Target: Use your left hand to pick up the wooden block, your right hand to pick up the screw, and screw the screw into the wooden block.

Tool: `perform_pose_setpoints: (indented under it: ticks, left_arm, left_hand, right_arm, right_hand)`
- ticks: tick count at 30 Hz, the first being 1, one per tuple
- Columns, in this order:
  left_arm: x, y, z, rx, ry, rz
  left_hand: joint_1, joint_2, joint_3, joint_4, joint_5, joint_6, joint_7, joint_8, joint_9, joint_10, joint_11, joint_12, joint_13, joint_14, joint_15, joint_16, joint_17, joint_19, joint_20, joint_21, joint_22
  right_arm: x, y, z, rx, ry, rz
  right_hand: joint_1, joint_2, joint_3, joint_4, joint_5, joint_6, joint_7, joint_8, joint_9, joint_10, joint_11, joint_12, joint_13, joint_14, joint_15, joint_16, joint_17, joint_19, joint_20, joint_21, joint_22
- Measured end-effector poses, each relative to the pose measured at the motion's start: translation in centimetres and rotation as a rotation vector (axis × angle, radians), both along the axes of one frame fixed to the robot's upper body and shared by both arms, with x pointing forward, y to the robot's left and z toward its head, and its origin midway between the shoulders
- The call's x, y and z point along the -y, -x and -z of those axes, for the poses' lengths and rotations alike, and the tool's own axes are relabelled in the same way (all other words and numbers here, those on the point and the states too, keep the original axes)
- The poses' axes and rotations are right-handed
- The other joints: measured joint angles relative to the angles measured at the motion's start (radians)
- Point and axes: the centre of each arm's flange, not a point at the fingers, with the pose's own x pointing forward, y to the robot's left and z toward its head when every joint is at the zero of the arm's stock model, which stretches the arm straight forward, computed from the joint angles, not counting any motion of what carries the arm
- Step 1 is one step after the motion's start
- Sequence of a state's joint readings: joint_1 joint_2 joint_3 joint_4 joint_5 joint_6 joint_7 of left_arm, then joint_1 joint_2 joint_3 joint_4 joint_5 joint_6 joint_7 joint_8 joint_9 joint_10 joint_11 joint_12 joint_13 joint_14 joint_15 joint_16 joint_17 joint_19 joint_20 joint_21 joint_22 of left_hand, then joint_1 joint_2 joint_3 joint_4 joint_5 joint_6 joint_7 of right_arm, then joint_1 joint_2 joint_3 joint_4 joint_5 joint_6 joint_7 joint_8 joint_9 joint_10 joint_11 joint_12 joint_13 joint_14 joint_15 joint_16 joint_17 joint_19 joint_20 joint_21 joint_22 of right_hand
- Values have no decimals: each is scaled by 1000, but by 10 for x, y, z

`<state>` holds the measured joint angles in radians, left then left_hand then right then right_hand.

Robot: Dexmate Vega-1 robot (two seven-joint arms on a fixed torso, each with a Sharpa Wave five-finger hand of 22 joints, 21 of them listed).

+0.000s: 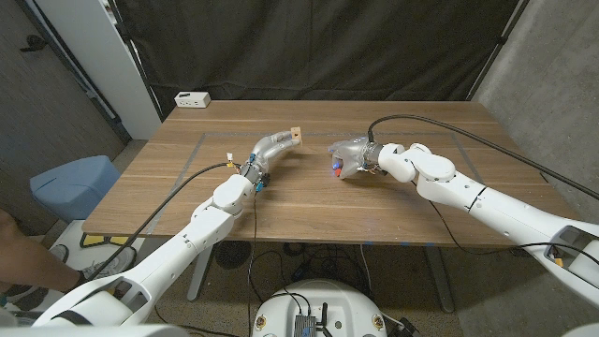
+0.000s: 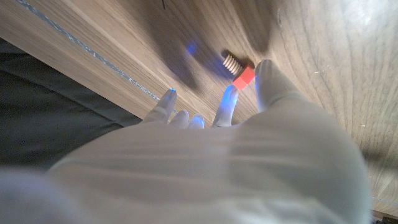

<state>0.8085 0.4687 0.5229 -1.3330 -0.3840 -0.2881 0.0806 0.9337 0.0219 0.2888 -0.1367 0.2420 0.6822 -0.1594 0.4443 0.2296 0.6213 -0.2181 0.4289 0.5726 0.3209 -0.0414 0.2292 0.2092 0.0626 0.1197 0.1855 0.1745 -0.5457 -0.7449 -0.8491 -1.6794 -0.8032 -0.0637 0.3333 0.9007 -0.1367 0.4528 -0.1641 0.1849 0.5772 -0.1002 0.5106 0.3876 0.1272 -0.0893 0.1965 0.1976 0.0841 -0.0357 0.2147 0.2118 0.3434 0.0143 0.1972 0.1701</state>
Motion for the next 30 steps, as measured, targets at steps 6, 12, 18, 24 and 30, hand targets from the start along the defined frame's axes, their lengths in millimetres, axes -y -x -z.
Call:
perform_pose_setpoints:
  ticks: [6, 12, 18, 24, 30]
  left_arm:
    - [1, 0, 0, 0, 1, 2]
    - [2, 1, 1, -2, 3, 5]
    - [2, 1, 2, -5, 4, 7]
    - [2, 1, 3, -6, 5, 9]
    - [3, 0, 4, -11, 5, 11]
  left_hand:
    - [-1, 1, -1, -1, 3, 0, 0, 0, 0, 0, 0, -4, 0, 0, 0, 0, 0, 0, 0, 0, 0]
    - [-1, 1, -1, -1, 6, -2, 2, -1, 1, 0, 0, -4, 5, 0, 0, 0, 0, 0, 0, 0, 0]
    - [-1, 1, -1, -1, 6, -2, 2, -1, 1, 0, 0, -8, 5, 0, 0, 0, 0, 0, 0, 0, 0]
    - [-7, 6, -1, -1, 6, -2, 2, -2, 1, 0, 0, -8, 5, 0, 0, 0, 0, 0, 0, 0, 0]
    - [-7, 6, -1, -1, 6, -2, 2, -2, 0, 0, 0, -11, 5, 0, 0, 0, 0, 0, 0, 0, 0]
  right_arm:
    - [-1, 0, 0, -6, -6, 3]
    - [-3, -2, 0, -13, -10, 13]
    - [-4, -3, 0, -19, -9, 16]
    - [-5, -4, -2, -22, -8, 18]
    - [-5, -4, -2, -25, -8, 22]
  right_hand:
    - [0, 0, 0, 0, 0, 13, 2, 13, 12, 11, 0, 7, 0, 0, 0, 0, 0, 3, 4, 0, 0]
    - [5, 5, 3, -3, 0, 12, 2, 26, 19, 18, 0, 7, 0, 0, 0, 0, 0, 3, 4, 0, 0]
    - [5, 5, 8, 0, 4, 12, 2, 34, 28, 23, 2, 7, 0, 0, 0, 0, 0, 3, 4, 0, 0]
    - [5, 5, 8, 0, 4, 21, 4, 42, 34, 27, -2, 7, 5, 4, -4, 0, 2, 3, 4, 0, 0]
    - [10, 11, 10, -2, 4, 31, 6, 63, 45, 39, -7, 8, 5, 9, -2, 0, 5, 9, 8, 0, 0]
